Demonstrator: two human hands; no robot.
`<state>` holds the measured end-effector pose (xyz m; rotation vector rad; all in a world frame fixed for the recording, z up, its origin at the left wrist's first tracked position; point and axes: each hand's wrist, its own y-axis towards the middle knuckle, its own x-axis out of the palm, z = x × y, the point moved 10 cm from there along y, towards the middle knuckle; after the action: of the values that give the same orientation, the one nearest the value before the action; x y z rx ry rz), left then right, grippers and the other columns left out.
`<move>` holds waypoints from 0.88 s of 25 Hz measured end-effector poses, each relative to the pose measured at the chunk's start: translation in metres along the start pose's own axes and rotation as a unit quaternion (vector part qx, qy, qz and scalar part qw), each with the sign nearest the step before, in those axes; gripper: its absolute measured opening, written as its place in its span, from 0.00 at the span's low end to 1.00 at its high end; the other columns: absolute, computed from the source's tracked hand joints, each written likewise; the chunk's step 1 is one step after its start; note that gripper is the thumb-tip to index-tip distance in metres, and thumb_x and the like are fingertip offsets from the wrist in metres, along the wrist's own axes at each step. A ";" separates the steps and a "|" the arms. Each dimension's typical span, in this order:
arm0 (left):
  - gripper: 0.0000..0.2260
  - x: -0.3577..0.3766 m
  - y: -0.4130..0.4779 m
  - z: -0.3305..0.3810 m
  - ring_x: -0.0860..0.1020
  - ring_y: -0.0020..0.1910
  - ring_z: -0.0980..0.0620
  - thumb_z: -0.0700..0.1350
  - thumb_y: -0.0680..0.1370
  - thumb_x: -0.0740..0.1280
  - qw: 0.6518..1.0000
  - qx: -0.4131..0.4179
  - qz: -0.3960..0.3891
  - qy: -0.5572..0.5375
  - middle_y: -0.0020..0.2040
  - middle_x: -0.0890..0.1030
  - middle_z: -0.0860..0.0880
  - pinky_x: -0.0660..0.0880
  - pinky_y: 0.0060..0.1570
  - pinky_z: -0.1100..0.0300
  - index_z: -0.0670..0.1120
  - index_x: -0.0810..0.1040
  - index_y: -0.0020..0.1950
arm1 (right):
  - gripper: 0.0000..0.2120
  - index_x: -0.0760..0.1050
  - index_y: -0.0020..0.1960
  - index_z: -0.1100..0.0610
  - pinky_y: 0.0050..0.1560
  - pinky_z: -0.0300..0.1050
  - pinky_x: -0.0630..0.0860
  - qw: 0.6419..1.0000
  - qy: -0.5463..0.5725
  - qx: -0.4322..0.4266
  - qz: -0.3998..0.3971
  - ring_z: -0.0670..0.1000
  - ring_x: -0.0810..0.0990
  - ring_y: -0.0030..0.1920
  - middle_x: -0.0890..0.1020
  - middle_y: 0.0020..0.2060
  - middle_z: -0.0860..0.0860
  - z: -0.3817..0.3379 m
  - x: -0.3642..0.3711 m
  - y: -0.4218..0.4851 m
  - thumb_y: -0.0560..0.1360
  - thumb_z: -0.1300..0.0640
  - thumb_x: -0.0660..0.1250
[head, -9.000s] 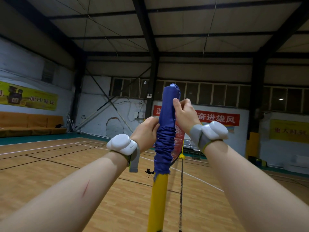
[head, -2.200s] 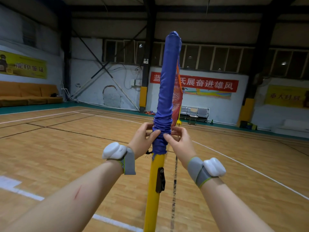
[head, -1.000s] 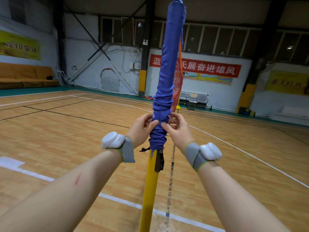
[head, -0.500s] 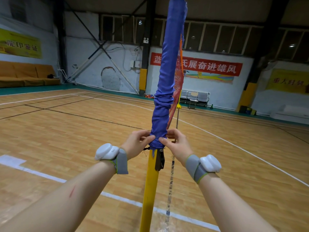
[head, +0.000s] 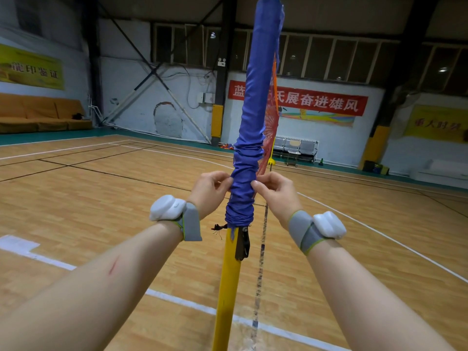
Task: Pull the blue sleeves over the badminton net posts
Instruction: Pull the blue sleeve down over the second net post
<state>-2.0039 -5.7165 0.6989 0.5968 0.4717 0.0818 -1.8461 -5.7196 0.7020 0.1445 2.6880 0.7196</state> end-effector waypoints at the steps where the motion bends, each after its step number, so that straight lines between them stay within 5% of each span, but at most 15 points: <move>1: 0.09 0.003 -0.003 -0.005 0.75 0.40 0.54 0.41 0.79 0.60 1.000 -0.011 -0.012 0.007 0.41 0.78 0.47 0.70 0.42 0.67 0.39 0.78 0.50 | 0.02 0.76 0.44 0.55 0.54 0.47 0.74 1.000 -0.010 0.003 -0.003 0.50 0.77 0.46 0.79 0.40 0.48 0.003 0.001 -0.003 0.73 0.58 0.68; 5: 0.09 0.016 -0.013 -0.020 0.74 0.41 0.52 0.40 0.79 0.60 0.998 -0.013 -0.051 0.021 0.43 0.78 0.47 0.67 0.41 0.68 0.38 0.78 0.50 | 0.04 0.77 0.47 0.58 0.47 0.37 0.70 0.998 -0.041 0.031 -0.030 0.47 0.75 0.47 0.79 0.42 0.48 0.017 0.008 -0.018 0.73 0.58 0.68; 13: 0.09 0.025 -0.026 -0.036 0.72 0.44 0.51 0.41 0.79 0.59 0.995 -0.013 -0.061 0.075 0.43 0.75 0.48 0.66 0.44 0.65 0.39 0.77 0.48 | 0.08 0.77 0.49 0.60 0.52 0.41 0.67 0.994 -0.075 0.055 -0.056 0.48 0.75 0.49 0.79 0.45 0.50 0.032 0.017 -0.032 0.73 0.57 0.68; 19: 0.13 0.026 -0.037 -0.036 0.74 0.50 0.50 0.38 0.79 0.58 0.997 -0.028 -0.056 0.051 0.54 0.75 0.47 0.70 0.50 0.61 0.41 0.73 0.62 | 0.07 0.74 0.53 0.54 0.53 0.48 0.76 0.996 -0.036 0.077 -0.039 0.51 0.78 0.49 0.78 0.47 0.51 0.040 0.015 -0.037 0.76 0.55 0.63; 22: 0.12 0.021 -0.046 -0.035 0.74 0.47 0.51 0.37 0.77 0.60 0.999 -0.046 -0.025 0.015 0.53 0.73 0.48 0.70 0.44 0.62 0.41 0.69 0.60 | 0.09 0.70 0.58 0.58 0.50 0.49 0.77 0.985 0.035 0.169 -0.019 0.50 0.79 0.39 0.75 0.46 0.53 0.061 0.017 -0.043 0.79 0.60 0.57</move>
<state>-2.0039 -5.7319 0.6397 0.4936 0.5089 0.0645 -1.8399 -5.7255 0.6255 0.1532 2.8505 0.2538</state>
